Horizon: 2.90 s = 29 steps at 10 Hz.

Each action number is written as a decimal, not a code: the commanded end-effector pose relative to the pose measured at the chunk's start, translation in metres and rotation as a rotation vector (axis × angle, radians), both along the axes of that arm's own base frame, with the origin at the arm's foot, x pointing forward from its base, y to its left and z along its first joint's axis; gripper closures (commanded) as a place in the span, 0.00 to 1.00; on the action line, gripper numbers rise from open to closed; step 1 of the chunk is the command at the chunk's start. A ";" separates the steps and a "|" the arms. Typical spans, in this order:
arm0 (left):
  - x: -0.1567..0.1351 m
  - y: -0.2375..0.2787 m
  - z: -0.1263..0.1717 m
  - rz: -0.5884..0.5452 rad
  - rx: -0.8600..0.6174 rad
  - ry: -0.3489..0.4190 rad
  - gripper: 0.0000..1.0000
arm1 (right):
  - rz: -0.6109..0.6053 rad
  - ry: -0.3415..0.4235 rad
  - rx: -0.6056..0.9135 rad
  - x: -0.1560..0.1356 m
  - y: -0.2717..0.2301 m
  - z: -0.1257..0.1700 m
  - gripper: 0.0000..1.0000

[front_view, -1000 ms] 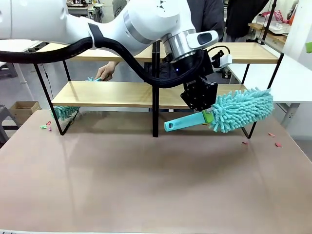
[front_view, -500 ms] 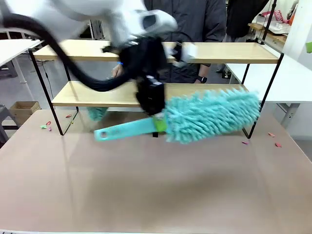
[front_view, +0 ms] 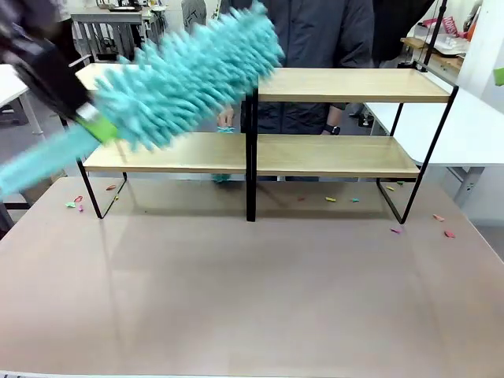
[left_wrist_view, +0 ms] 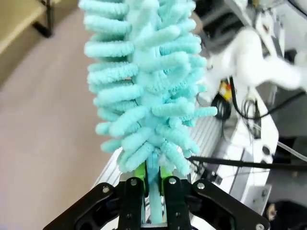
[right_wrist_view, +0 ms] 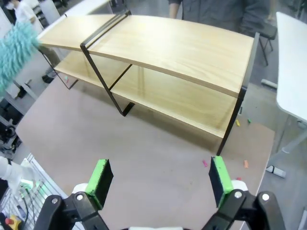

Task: Clean the shelves.
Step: Clean another randomly selected level of the Shelf with the Duster, then place the Duster on the table.

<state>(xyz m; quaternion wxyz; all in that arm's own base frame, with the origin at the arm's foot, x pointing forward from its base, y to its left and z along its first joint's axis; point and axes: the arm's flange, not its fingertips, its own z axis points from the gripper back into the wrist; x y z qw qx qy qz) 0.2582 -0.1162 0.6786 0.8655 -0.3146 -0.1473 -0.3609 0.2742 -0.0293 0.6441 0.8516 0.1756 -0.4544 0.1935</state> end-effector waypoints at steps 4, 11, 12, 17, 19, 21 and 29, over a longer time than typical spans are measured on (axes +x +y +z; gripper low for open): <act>0.008 0.144 0.034 0.425 -0.090 0.025 0.87 | 0.015 -0.009 0.005 0.001 -0.001 0.001 0.00; 0.005 0.198 0.018 0.558 -0.073 0.071 0.87 | 0.015 -0.009 0.005 0.001 -0.001 0.001 0.00; 0.005 0.198 0.018 0.558 -0.073 0.071 0.87 | 0.015 -0.009 0.005 0.001 -0.001 0.001 0.00; 0.005 0.198 0.018 0.558 -0.073 0.071 0.87 | 0.015 -0.009 0.005 0.001 -0.001 0.001 0.00; 0.005 0.198 0.018 0.558 -0.073 0.071 0.87 | 0.015 -0.009 0.005 0.001 -0.001 0.001 0.00; 0.005 0.198 0.018 0.558 -0.073 0.071 0.87 | 0.015 -0.009 0.005 0.001 -0.001 0.001 0.00; 0.015 0.147 -0.017 -0.420 0.279 0.262 0.87 | 0.248 0.428 0.282 0.006 0.002 -0.027 0.00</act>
